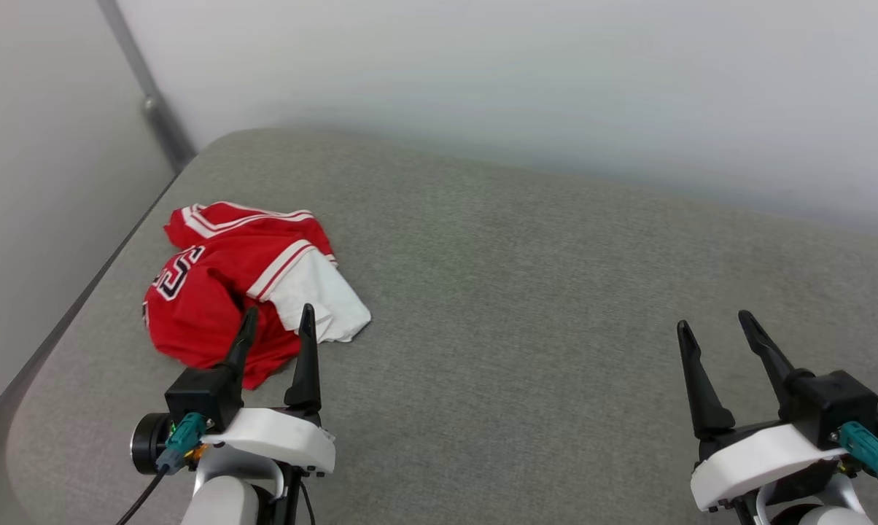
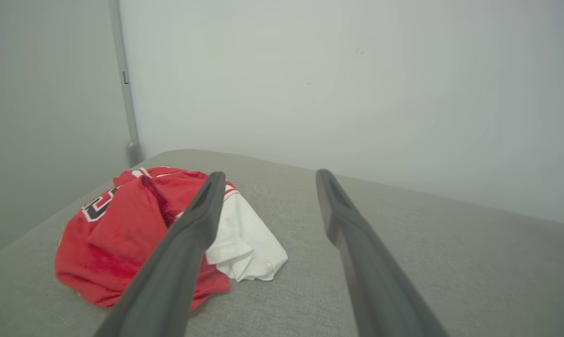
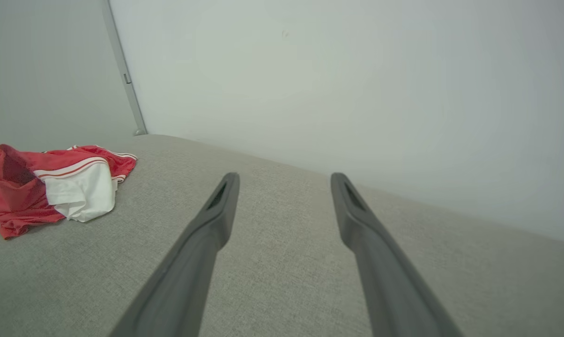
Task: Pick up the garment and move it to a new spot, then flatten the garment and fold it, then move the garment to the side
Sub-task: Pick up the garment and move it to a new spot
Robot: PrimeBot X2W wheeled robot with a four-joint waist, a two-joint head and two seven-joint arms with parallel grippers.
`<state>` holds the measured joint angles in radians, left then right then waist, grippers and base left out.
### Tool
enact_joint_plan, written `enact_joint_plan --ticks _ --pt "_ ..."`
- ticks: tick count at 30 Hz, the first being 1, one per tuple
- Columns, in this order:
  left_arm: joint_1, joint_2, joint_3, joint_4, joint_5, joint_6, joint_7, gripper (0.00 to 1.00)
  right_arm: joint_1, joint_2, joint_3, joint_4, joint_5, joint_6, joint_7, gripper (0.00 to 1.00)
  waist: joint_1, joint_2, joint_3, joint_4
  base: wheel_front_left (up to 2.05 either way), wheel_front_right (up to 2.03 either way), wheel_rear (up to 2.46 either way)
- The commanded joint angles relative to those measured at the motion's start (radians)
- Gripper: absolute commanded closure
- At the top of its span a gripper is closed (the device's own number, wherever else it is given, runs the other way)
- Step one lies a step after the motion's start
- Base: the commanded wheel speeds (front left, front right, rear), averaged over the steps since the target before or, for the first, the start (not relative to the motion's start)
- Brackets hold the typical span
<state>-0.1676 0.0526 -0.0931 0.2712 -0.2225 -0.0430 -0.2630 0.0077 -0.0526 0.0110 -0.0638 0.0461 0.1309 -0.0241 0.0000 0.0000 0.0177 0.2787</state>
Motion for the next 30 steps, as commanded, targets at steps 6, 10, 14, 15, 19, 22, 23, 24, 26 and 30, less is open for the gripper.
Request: enact_joint_plan --ticks 6,10,14,15,19,22,23,24,26,30 --pt "0.002 -0.001 0.03 -0.017 -0.026 0.005 -0.002 0.0 -0.025 -0.008 0.023 -0.02 -0.007 0.0 0.012 0.0 0.0 0.0 0.026 0.136 0.0 0.0 0.0" --pt "0.01 -0.002 0.049 -0.02 -0.043 0.007 -0.002 0.0 -0.03 -0.011 0.043 -0.022 -0.004 0.0 0.016 0.0 0.0 0.0 0.034 0.186 0.0 0.0 0.0" --pt "0.015 -0.003 0.063 -0.024 -0.049 0.005 -0.002 0.0 -0.041 -0.013 0.057 -0.024 0.001 0.0 0.019 0.0 0.0 0.0 0.041 0.219 0.0 0.0 0.0" --pt "0.015 -0.003 0.066 -0.024 -0.047 0.005 -0.003 0.0 -0.044 -0.014 0.06 -0.023 0.0 0.0 0.019 0.0 0.0 0.0 0.043 0.224 0.0 0.0 0.0" --pt "0.015 -0.003 0.072 -0.029 -0.048 0.003 -0.002 0.0 -0.051 -0.016 0.068 -0.022 -0.001 0.0 0.021 0.0 0.0 0.0 0.051 0.235 0.0 0.0 0.0" --pt "0.008 -0.003 0.075 -0.031 -0.049 0.004 -0.003 0.0 -0.058 -0.018 0.071 -0.023 0.001 0.0 0.02 0.0 0.0 0.0 0.056 0.236 0.0 0.0 0.0" --pt "0.004 -0.003 0.076 -0.031 -0.048 0.004 -0.003 0.0 -0.06 -0.019 0.073 -0.023 0.002 0.0 0.021 0.0 0.0 0.0 0.058 0.235 0.0 0.0 0.0" --pt "-0.001 -0.003 0.078 -0.031 -0.047 0.005 -0.003 0.0 -0.062 -0.019 0.074 -0.022 0.005 0.0 0.022 0.0 0.0 0.0 0.06 0.232 0.0 0.0 0.0" --pt "-0.008 -0.003 0.078 -0.029 -0.06 -0.003 -0.003 0.0 -0.067 -0.021 0.079 -0.021 0.005 0.0 0.024 0.0 0.0 0.0 0.066 0.223 0.0 0.0 0.0" --pt "-0.046 0.001 0.089 -0.027 -0.064 -0.008 -0.002 0.0 -0.095 -0.027 0.098 -0.027 0.012 0.0 0.029 0.0 0.0 0.0 0.098 0.176 0.0 0.0 0.0"
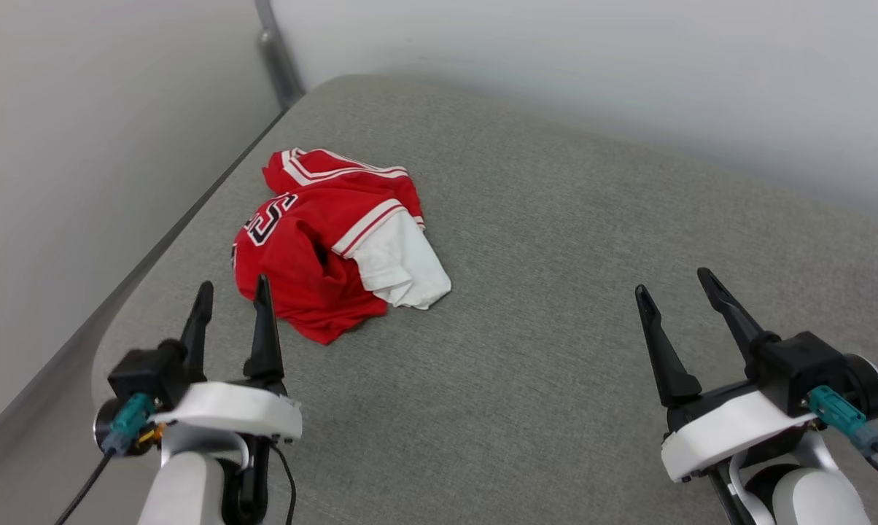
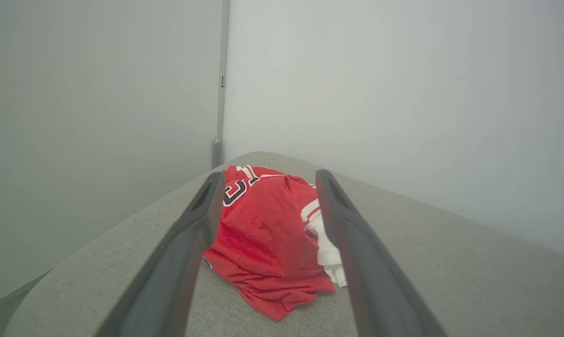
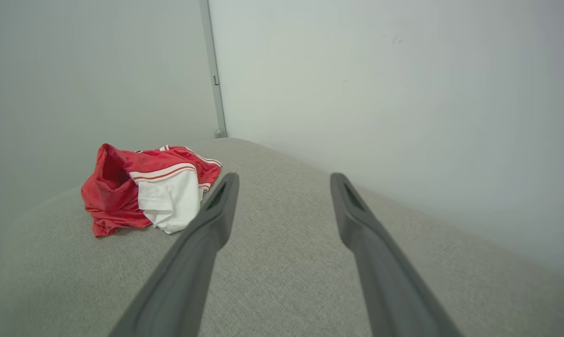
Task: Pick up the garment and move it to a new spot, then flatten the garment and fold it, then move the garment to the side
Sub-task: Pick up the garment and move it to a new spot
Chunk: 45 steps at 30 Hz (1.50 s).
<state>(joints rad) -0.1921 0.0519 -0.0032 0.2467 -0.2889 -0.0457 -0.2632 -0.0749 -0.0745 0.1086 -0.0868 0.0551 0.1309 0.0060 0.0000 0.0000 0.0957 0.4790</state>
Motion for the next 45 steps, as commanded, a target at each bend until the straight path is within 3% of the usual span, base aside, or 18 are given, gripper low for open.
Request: enact_joint_plan --ticks 1,5,10,17,25,30,34,35,37,42,45 --pt "-0.041 0.007 0.003 -0.001 0.004 -0.006 -0.002 0.0 -0.02 -0.008 0.004 -0.007 0.0 0.0 0.003 0.0 0.0 0.0 0.036 -0.04 0.0 0.0 0.0" --pt "-0.152 0.036 0.021 0.014 -0.02 -0.02 0.015 0.0 -0.056 -0.016 0.002 -0.019 -0.005 0.0 0.008 0.0 0.0 0.0 0.101 -0.1 0.0 0.0 0.0" --pt "-0.308 0.13 0.063 0.028 -0.05 -0.032 0.129 0.0 -0.108 -0.022 0.002 -0.013 0.003 0.0 -0.008 0.0 0.0 0.0 0.192 -0.197 0.0 0.0 0.0" --pt "-0.45 0.294 0.115 0.084 -0.147 -0.048 0.47 0.0 -0.166 -0.006 -0.007 0.027 0.017 0.0 -0.061 0.0 0.0 0.0 0.3 -0.324 0.0 0.0 0.0" --pt "-0.457 0.469 0.12 0.224 -0.195 -0.037 0.924 0.0 -0.22 0.011 -0.003 0.115 0.036 0.0 -0.126 0.0 0.0 0.0 0.363 -0.413 0.0 0.0 0.0" --pt "-0.42 0.503 0.126 0.303 -0.22 0.013 1.121 0.0 -0.247 0.016 0.012 0.158 0.049 0.0 -0.156 0.0 0.0 0.0 0.383 -0.447 0.0 0.0 0.0" --pt "-0.376 0.485 0.126 0.34 -0.231 0.042 1.173 0.0 -0.261 0.019 0.008 0.184 0.053 0.0 -0.17 0.0 0.0 0.0 0.386 -0.461 0.0 0.0 0.0" --pt "-0.367 0.482 0.129 0.34 -0.23 0.049 1.164 0.5 -0.263 0.02 0.005 0.19 0.053 0.0 -0.174 0.0 0.0 0.0 0.385 -0.462 0.0 0.0 0.0" --pt "-0.362 0.48 0.132 0.338 -0.224 0.058 1.137 1.0 -0.262 0.02 -0.002 0.201 0.049 0.0 -0.175 0.0 0.0 0.0 0.376 -0.461 0.0 0.0 0.0" --pt "-0.384 0.493 0.134 0.318 -0.186 0.081 1.023 1.0 -0.245 0.021 -0.018 0.212 0.04 0.0 -0.179 0.0 0.0 0.0 0.334 -0.441 0.0 0.0 0.0" --pt "-0.427 0.496 0.127 0.296 -0.149 0.092 0.898 1.0 -0.226 0.021 -0.028 0.213 0.034 0.0 -0.174 0.0 0.0 0.0 0.29 -0.417 0.0 0.0 0.0"
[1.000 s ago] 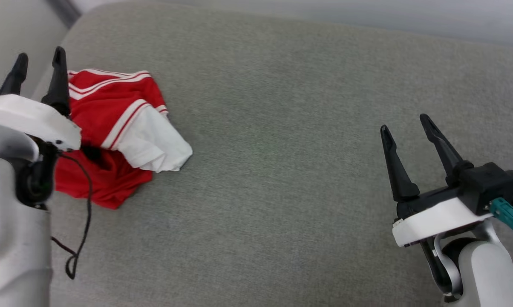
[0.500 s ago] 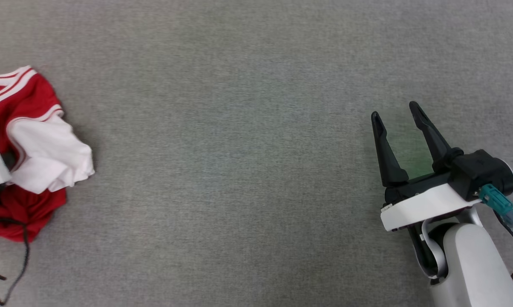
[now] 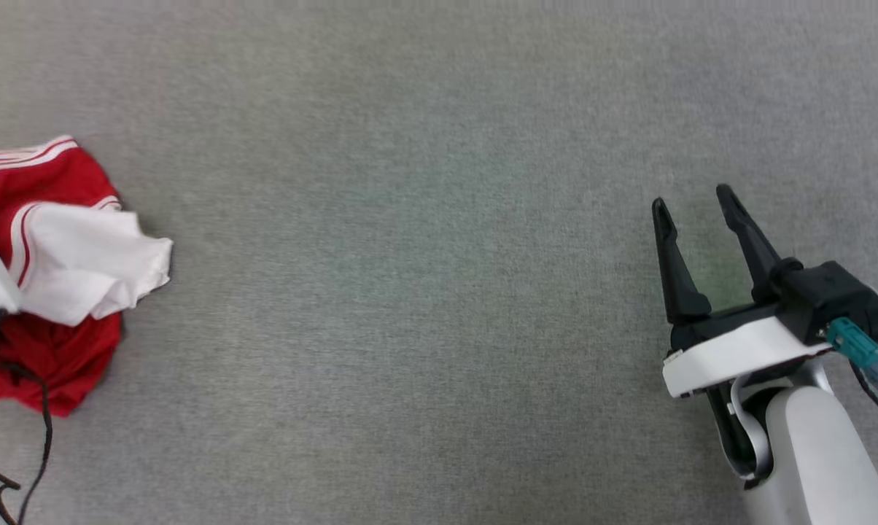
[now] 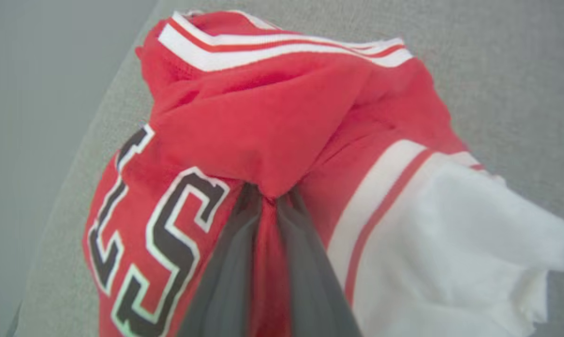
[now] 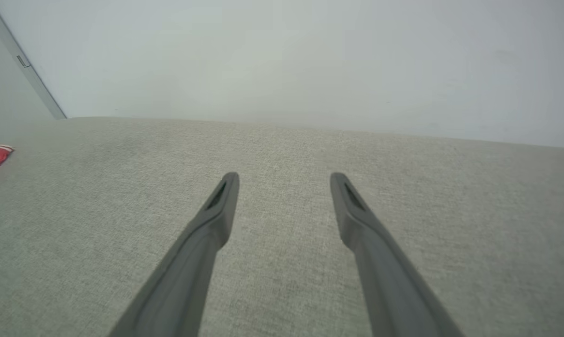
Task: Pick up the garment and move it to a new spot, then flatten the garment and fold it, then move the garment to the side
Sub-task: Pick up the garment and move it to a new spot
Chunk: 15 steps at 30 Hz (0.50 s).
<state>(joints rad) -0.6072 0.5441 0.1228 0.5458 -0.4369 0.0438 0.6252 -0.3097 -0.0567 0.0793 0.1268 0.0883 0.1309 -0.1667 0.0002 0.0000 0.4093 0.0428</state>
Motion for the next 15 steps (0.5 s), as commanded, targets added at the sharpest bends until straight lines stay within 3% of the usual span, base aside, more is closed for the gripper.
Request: enact_joint_plan --ticks 1,9,15 --pt "-0.02 -0.003 -0.001 -0.008 0.004 0.002 -0.029 1.0 0.014 0.003 -0.001 -0.002 -0.002 0.0 0.003 0.0 -0.0002 0.0 -0.041 0.027 0.0 0.0 0.0" --pt "-0.094 -0.049 -0.038 -0.029 0.068 -0.012 -0.362 1.0 0.074 0.004 -0.028 -0.025 -0.004 0.0 0.038 0.0 -0.0002 0.0 -0.175 0.078 0.0 0.0 0.0" --pt "-0.128 -0.11 -0.083 -0.049 0.097 -0.027 -0.551 1.0 0.122 0.005 -0.038 -0.047 0.001 0.0 0.061 0.0 -0.0002 0.0 -0.258 0.067 0.0 0.0 0.0"
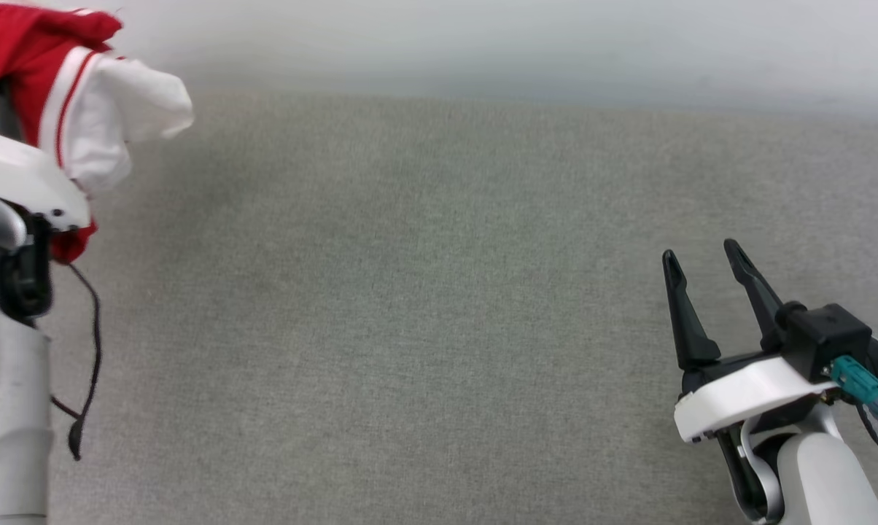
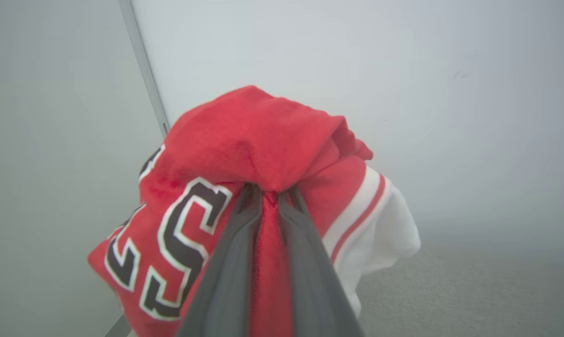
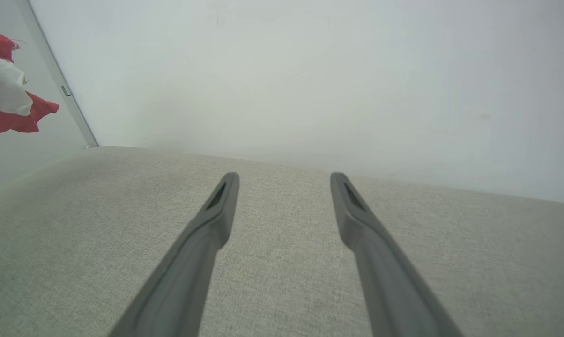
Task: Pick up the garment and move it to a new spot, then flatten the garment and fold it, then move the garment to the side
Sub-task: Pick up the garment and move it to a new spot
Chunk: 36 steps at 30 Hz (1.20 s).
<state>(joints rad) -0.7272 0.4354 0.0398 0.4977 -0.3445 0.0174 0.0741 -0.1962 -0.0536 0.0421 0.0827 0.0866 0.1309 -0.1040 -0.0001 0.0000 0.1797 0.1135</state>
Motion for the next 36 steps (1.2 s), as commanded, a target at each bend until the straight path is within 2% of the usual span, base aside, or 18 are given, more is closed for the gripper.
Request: enact_joint_plan --ticks 1,8,18,26,27,28,29,36 --pt "-0.005 -0.011 -0.008 -0.009 0.007 -0.006 -0.022 1.0 0.018 0.002 -0.003 -0.007 0.0 0.0 0.004 0.0 0.0001 0.0 -0.04 -0.012 0.0 0.0 0.0" --pt "0.052 -0.118 -0.072 -0.074 -0.007 -0.036 -0.115 1.0 0.065 0.003 -0.003 -0.034 0.012 0.0 0.032 0.0 0.0001 0.0 -0.097 -0.104 0.0 0.0 0.0" --pt "0.175 -0.31 -0.277 -0.091 -0.018 -0.108 -0.11 1.0 0.103 0.004 -0.02 -0.071 0.033 0.0 0.066 0.0 0.0001 0.0 -0.096 -0.238 0.0 0.0 0.0" --pt "0.32 -0.366 -0.455 0.006 -0.04 -0.135 -0.069 1.0 0.103 0.003 -0.032 -0.086 0.047 0.0 0.069 0.0 0.0001 0.0 -0.042 -0.258 0.0 0.0 0.0" --pt "0.334 -0.37 -0.469 0.019 -0.049 -0.136 -0.062 0.95 0.1 0.003 -0.032 -0.088 0.049 0.0 0.068 0.0 0.0001 0.0 -0.034 -0.253 0.0 0.0 0.0" --pt "0.342 -0.372 -0.481 0.028 -0.05 -0.139 -0.065 0.69 0.096 0.004 -0.032 -0.088 0.049 0.0 0.068 0.0 0.0001 0.0 -0.03 -0.247 0.0 0.0 0.0" --pt "0.346 -0.372 -0.488 0.035 -0.054 -0.138 -0.072 0.0 0.093 0.004 -0.032 -0.088 0.047 0.0 0.067 0.0 0.0001 0.0 -0.027 -0.241 0.0 0.0 0.0" --pt "0.334 -0.37 -0.524 -0.01 -0.047 -0.143 -0.167 0.0 0.103 0.003 -0.049 -0.069 0.042 0.0 0.06 0.0 0.0001 0.0 -0.054 -0.181 0.0 0.0 0.0"
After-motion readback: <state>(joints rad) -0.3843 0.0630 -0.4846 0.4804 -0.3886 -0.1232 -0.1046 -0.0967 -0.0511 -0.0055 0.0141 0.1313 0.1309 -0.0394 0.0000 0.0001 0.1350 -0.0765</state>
